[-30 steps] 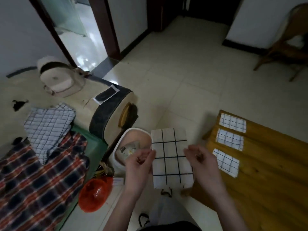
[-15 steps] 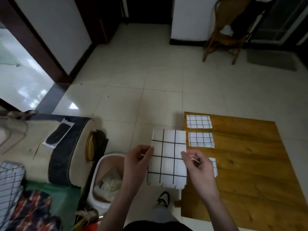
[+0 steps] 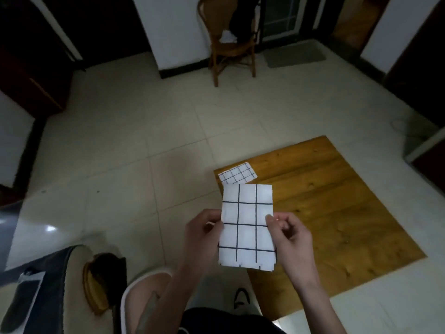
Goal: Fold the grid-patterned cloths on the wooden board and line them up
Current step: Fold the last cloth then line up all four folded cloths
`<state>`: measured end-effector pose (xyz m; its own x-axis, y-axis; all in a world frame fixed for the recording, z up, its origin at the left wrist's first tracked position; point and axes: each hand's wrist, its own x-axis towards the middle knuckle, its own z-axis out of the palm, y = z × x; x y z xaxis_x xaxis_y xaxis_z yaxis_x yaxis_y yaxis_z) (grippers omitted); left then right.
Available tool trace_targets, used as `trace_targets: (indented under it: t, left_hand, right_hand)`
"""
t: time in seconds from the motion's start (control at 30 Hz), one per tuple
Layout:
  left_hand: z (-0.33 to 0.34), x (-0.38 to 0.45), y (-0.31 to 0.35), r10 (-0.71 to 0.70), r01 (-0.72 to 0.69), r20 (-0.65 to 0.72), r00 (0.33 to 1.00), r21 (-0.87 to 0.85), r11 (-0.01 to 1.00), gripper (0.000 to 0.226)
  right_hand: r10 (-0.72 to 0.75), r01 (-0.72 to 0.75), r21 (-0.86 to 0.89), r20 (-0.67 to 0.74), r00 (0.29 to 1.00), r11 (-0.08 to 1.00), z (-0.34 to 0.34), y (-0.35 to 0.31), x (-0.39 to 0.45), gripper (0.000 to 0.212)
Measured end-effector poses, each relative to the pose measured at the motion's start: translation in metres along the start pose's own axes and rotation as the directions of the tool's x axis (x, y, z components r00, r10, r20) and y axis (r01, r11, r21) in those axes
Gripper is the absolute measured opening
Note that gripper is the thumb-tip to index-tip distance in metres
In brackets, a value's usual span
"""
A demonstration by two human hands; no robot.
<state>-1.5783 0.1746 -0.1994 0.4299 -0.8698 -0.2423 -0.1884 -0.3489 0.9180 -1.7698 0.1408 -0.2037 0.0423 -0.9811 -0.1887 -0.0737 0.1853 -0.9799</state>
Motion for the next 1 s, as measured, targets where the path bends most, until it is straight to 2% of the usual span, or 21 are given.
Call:
trace_targets:
  t: [0.13,0.23,0.4,0.57,0.67,0.83,1.0]
  left_hand:
    - [0.032,0.027,0.008,0.033,-0.038,0.19,0.981,0.02,0.999,0.026]
    - [0.055,0.05,0.008,0.03,-0.028,0.314,0.949,-0.012,1.0,0.017]
    - [0.087,0.094,0.003,-0.003,-0.017,0.481,0.877,0.036,0.999,0.017]
    - [0.115,0.127,-0.007,-0.006,-0.107,0.666,0.746,0.129,0.986,0.022]
    - [0.129,0.142,-0.022,-0.038,-0.143,0.742,0.67,0.179,0.973,0.022]
    - [0.147,0.152,-0.057,-0.066,-0.206,0.821,0.567,0.219,0.954,0.024]
    - [0.173,0.151,-0.105,-0.136,-0.16,0.832,0.538,0.259,0.953,0.029]
  right_hand:
    - [0.041,-0.037,0.023,-0.189,0.981,0.999,-0.021,0.012,0.003,0.008]
    - [0.074,-0.068,0.031,-0.328,0.942,0.997,-0.03,0.021,0.007,0.008]
    - [0.168,-0.157,0.066,-0.513,0.842,0.985,-0.034,0.036,0.015,0.008]
    - [0.25,-0.225,0.124,-0.666,0.703,0.966,-0.02,0.057,0.017,0.008]
    - [0.303,-0.271,0.166,-0.725,0.618,0.948,-0.009,0.078,0.014,0.009]
    - [0.353,-0.333,0.197,-0.78,0.516,0.922,0.007,0.118,0.009,0.008]
    - [0.422,-0.348,0.274,-0.767,0.483,0.896,0.015,0.167,0.004,0.006]
